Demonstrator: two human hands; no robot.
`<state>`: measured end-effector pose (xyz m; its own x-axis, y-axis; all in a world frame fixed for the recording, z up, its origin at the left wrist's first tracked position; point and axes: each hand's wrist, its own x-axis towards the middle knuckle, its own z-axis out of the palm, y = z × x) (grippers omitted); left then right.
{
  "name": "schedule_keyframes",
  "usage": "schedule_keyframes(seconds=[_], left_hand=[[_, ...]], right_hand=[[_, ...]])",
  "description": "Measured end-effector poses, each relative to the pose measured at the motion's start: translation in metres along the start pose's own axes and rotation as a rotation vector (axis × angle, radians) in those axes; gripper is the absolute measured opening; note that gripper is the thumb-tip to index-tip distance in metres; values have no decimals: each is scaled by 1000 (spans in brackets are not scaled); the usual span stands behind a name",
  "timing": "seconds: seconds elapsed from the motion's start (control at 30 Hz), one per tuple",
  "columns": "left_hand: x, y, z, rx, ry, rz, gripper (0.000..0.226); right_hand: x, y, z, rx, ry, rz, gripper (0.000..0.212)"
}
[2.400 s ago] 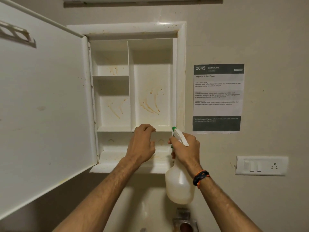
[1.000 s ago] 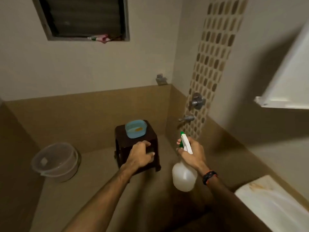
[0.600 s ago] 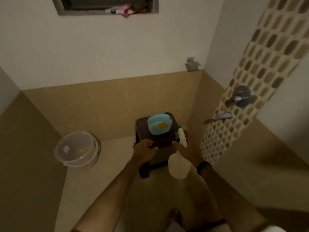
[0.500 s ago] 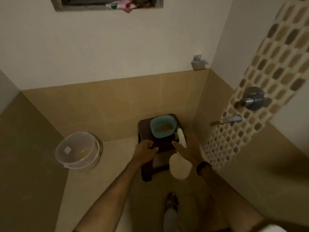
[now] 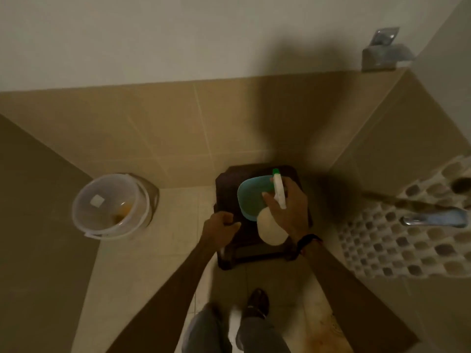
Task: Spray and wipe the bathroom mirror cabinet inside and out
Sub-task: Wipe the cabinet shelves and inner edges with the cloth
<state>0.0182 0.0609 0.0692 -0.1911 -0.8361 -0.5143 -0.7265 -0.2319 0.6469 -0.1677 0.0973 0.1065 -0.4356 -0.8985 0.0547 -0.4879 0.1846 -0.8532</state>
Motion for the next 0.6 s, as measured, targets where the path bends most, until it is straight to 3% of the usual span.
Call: schedule_keyframes(seconds=[0.13,0.27,0.43,0.6], left_hand=[[58,-1,10,-15,-15,-30,37],[117,-12,29,-20,-32,-40,32],[165,-30,52,-23,-71,-110,42],[186,-46,68,7,-79,-109,29]], right_hand=[[48,24,27,-5,33,3,40],[86,55,64,-12,41,31,45],[107,92,106,0,33,66,50],[108,118,140,12,9,65,61]])
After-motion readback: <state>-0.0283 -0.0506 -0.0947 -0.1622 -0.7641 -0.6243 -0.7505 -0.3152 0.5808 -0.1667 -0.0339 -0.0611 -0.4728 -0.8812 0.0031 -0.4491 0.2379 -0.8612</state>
